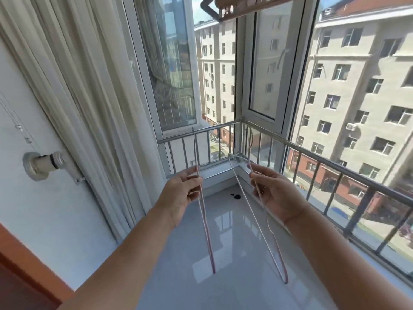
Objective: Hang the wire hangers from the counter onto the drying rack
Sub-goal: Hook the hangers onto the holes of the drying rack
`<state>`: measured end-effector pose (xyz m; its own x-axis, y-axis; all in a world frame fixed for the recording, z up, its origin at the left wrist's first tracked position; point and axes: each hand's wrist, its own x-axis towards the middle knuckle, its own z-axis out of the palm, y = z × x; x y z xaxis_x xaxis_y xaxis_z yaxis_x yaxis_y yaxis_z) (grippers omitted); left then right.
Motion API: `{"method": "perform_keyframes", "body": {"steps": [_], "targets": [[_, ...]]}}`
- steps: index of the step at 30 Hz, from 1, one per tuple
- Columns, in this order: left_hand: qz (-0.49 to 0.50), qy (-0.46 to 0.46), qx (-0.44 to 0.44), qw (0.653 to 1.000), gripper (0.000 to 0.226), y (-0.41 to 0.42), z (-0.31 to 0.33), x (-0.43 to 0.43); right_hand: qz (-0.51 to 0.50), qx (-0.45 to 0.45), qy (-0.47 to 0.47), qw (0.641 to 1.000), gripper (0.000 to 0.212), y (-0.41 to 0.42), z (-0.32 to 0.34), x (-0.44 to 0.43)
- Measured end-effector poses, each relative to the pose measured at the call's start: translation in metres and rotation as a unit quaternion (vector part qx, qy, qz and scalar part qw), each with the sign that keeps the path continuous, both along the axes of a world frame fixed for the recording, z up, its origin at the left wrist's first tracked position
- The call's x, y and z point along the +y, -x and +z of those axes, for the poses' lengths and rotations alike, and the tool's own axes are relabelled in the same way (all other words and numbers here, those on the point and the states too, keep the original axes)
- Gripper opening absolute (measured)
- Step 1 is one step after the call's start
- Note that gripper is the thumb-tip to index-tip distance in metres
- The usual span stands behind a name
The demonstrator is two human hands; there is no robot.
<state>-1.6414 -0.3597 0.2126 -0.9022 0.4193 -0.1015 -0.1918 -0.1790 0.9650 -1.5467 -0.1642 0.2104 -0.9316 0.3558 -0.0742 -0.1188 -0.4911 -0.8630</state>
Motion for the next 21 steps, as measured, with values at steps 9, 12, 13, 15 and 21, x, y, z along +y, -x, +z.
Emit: {"method": "perform_keyframes", "body": {"steps": [9, 12, 13, 15, 21], "targets": [[0.002, -0.027, 0.005, 1.000, 0.035, 0.165, 0.020, 0.031, 0.018, 0.013, -0.029, 0.999, 0.026, 0.170, 0.027, 0.029], [0.003, -0.038, 0.010, 0.999, 0.034, 0.217, 0.035, 0.040, 0.017, 0.024, -0.041, 0.999, 0.023, 0.220, 0.046, 0.038], [-0.003, -0.040, 0.014, 0.999, 0.034, 0.234, 0.041, 0.043, 0.016, 0.029, -0.046, 0.998, 0.022, 0.236, 0.052, 0.041], [-0.019, -0.037, 0.025, 0.999, 0.033, 0.270, 0.055, 0.050, 0.009, 0.041, -0.059, 0.997, 0.024, 0.269, 0.065, 0.047], [-0.089, -0.033, 0.055, 0.994, 0.033, 0.376, 0.103, 0.083, -0.057, 0.076, -0.082, 0.992, 0.031, 0.359, 0.101, 0.067]]}}
